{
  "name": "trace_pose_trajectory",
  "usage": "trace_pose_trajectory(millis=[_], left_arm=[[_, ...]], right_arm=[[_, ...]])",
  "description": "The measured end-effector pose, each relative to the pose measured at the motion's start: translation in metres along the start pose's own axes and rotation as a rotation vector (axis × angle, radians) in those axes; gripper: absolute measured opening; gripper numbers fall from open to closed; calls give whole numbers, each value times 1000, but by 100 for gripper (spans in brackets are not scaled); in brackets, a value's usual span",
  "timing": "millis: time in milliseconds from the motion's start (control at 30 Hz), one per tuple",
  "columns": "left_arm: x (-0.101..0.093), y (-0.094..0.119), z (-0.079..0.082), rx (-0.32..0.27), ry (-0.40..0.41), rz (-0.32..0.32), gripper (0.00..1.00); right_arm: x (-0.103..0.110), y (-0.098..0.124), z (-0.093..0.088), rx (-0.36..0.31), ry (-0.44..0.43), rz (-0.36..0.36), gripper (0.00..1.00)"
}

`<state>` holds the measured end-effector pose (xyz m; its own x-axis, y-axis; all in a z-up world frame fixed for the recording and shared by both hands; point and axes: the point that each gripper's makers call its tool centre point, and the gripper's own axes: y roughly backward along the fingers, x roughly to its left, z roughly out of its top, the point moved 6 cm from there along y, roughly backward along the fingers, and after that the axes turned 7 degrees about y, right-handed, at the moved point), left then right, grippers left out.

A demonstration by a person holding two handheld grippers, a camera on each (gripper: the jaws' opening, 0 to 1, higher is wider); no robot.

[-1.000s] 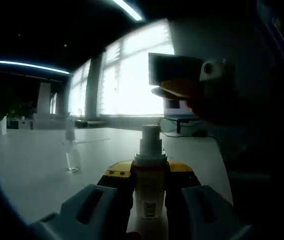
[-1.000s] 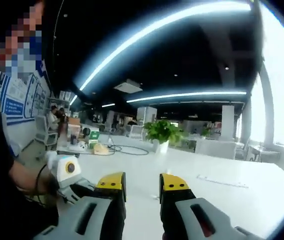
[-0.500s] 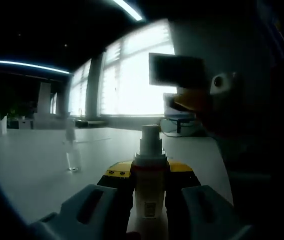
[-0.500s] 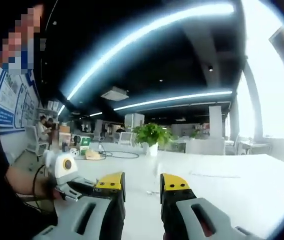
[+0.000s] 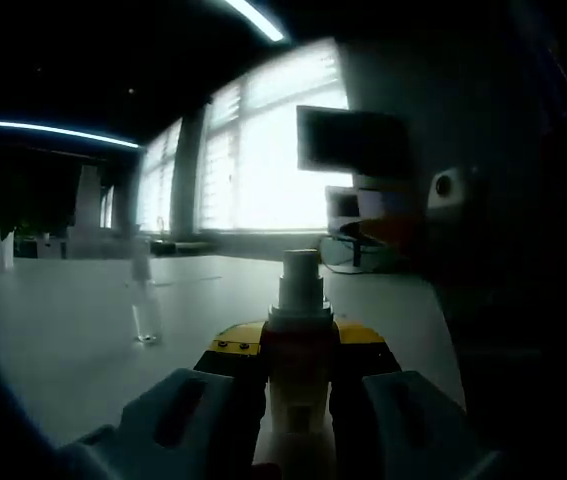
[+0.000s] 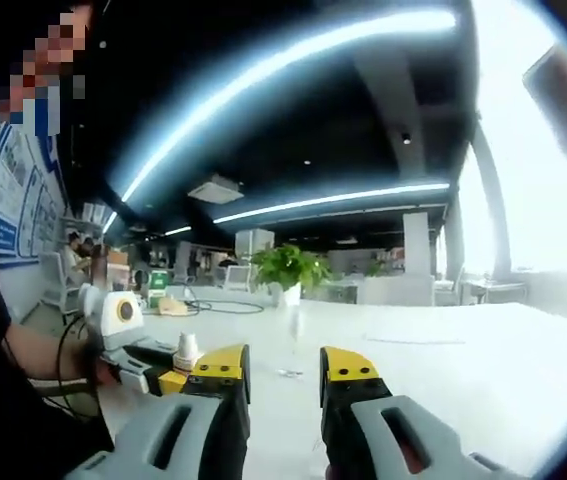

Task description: Clamp pump bottle remove cover press pump head put on cover

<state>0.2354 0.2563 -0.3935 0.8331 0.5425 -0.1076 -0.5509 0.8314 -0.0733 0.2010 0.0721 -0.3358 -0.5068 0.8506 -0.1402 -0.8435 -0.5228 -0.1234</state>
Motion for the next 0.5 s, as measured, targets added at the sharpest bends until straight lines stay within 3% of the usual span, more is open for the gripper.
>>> trace_pose_trajectory(millis=[133, 500], left_arm=[[0, 0, 0, 0, -1, 0, 14], [0, 0, 0, 0, -2, 1, 14]], right_arm=[[-2, 4, -6, 29, -4, 17, 22], [-12, 13, -10, 72, -22, -20, 20]])
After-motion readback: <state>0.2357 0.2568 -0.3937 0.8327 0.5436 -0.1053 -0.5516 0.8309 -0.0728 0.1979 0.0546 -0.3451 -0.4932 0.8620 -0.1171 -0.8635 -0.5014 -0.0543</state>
